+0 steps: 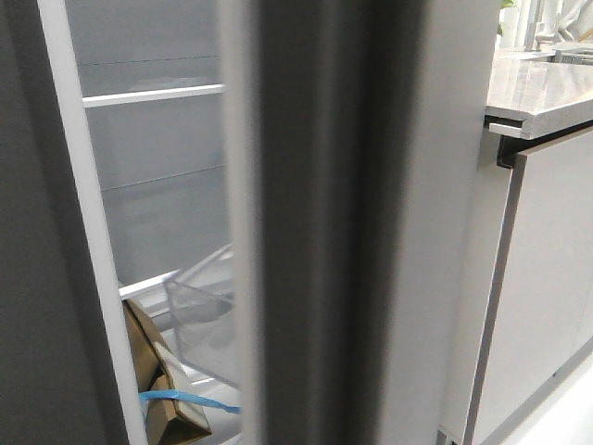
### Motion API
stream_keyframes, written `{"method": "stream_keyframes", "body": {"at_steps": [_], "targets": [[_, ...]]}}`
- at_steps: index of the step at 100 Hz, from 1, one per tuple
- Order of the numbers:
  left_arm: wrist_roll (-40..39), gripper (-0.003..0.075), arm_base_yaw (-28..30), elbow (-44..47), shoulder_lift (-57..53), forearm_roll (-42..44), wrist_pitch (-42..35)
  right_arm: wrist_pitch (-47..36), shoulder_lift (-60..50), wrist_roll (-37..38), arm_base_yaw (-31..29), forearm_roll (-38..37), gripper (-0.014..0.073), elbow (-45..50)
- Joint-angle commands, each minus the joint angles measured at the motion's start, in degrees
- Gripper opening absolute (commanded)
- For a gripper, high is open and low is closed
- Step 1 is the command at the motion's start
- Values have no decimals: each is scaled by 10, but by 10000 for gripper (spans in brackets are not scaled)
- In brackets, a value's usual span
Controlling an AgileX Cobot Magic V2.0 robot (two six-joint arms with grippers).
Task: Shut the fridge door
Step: 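Push the grey door with both grippers until it shuts flush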
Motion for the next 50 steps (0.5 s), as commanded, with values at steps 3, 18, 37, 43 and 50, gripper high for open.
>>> {"method": "stream_keyframes", "body": {"at_steps": [3,18,37,43,50], "targets": [[-2,-21,-4,16,11,-1,-44,-49,32,-1,14,-2,-76,-48],[-2,-21,-4,16,11,-1,-44,-49,90,-1,25,-4,-76,-98],[-2,-21,-4,16,11,-1,-44,-65,162,-1,25,-4,-76,-151],[-2,-21,-4,16,11,-1,-44,-79,184,-1,25,-4,-76,-163],[-2,-21,-4,16,11,-1,-44,-109,214,-1,25,-4,-76,-174]]}}
